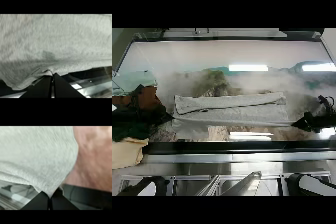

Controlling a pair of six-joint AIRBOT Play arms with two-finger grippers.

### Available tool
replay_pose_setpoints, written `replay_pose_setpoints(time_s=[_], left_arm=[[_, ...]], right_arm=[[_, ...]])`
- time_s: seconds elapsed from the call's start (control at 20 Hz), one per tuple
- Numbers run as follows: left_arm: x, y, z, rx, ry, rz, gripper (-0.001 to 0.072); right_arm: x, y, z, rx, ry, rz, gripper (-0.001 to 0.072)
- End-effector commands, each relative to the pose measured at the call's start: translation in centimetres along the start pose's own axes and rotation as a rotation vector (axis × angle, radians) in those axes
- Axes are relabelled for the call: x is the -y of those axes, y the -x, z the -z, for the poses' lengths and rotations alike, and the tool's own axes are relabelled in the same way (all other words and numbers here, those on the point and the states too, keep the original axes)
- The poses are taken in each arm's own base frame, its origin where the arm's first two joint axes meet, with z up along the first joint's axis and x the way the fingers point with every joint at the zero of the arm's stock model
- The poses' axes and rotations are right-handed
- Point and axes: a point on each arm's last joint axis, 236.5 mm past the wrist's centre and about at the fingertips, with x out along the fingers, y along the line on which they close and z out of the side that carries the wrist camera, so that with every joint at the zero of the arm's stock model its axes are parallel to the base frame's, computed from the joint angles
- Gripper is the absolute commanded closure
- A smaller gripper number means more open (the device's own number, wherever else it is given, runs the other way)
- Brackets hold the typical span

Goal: Fold the shirts.

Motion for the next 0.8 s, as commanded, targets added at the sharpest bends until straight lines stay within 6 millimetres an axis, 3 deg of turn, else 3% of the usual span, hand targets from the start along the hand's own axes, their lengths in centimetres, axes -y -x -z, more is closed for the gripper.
replay_pose_setpoints(time_s=[0.0, 0.3, 0.5, 0.75], left_arm=[[0.7, -0.3, -3.8, -0.005, -0.037, 0.003, 0.0684], [0.4, -2.0, -8.7, -0.053, -0.036, 0.015, 0.0684], [-0.7, -4.0, -10.0, -0.112, -0.014, 0.018, 0.0685], [-1.9, -6.1, -10.7, -0.147, -0.001, 0.019, 0.0686]], right_arm=[[-2.5, 0.4, -3.9, 0.160, 0.027, -0.095, 0.0700], [-4.5, -2.2, -8.8, 0.253, 0.067, -0.151, 0.0699], [-5.0, -4.4, -11.0, 0.230, 0.109, -0.131, 0.0699], [-2.7, -4.9, -12.3, 0.258, 0.108, -0.051, 0.0700]])
